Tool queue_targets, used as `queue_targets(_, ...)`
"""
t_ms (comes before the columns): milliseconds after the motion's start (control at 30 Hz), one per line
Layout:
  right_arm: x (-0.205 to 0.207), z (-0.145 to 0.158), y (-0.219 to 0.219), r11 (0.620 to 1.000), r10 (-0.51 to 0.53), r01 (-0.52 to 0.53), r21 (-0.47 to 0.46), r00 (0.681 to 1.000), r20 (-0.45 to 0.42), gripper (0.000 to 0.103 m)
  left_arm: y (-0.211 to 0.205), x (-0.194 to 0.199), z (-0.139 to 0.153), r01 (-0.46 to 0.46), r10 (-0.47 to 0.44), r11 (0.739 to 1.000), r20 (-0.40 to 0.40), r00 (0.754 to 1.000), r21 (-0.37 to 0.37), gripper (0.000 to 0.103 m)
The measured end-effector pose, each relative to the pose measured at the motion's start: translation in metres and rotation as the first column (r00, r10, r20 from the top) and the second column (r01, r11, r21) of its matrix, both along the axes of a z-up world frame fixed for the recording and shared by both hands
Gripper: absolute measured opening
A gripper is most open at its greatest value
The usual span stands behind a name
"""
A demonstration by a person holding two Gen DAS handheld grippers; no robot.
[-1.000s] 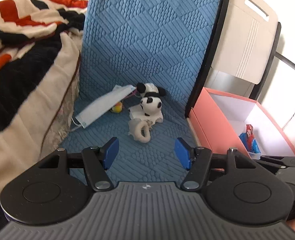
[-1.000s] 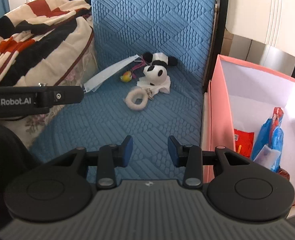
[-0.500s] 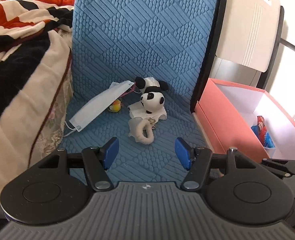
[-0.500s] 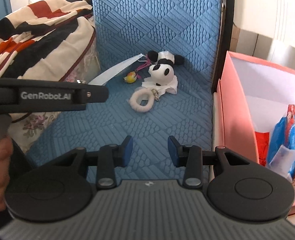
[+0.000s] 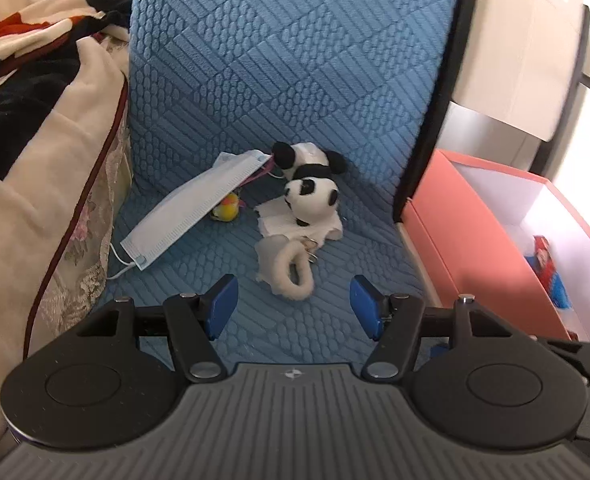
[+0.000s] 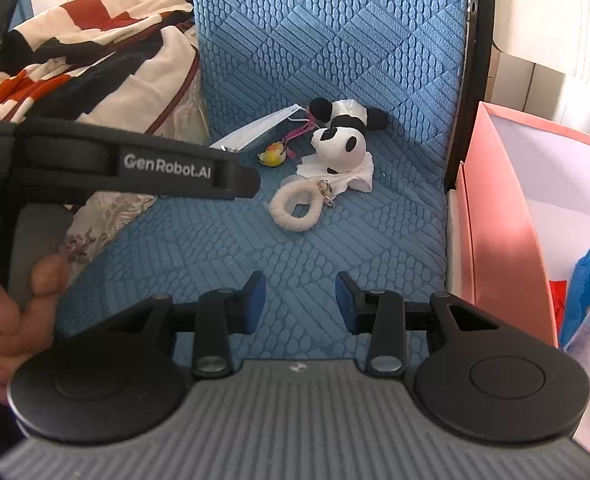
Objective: Organize soft objects
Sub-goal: 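Grasp the white face mask with the left tool while the right tool grasps the cream rope loop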
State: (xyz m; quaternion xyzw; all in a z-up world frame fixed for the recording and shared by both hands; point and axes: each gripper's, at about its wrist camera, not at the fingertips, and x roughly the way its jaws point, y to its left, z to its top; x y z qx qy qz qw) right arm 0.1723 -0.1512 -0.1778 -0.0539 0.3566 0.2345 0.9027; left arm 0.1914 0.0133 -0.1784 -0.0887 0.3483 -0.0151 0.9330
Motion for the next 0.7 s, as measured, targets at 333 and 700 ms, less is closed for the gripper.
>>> queue_targets(333, 0.034, -0.01, 0.018, 1.0, 0.023, -0.023, 0.016, 0.999, -0.027, 0.042, 0.024, 0.048, -0.01, -0.058, 0.06, 0.998, -0.076, 0.995, 0.032, 0.068)
queue_targets(700, 0.08, -0.025, 0.038, 0.998, 0.025, -0.019, 0.059, 0.994, -0.104, 0.041, 0.041, 0.096, -0.024, -0.052, 0.073, 0.989, -0.149, 0.986, 0.136, 0.073)
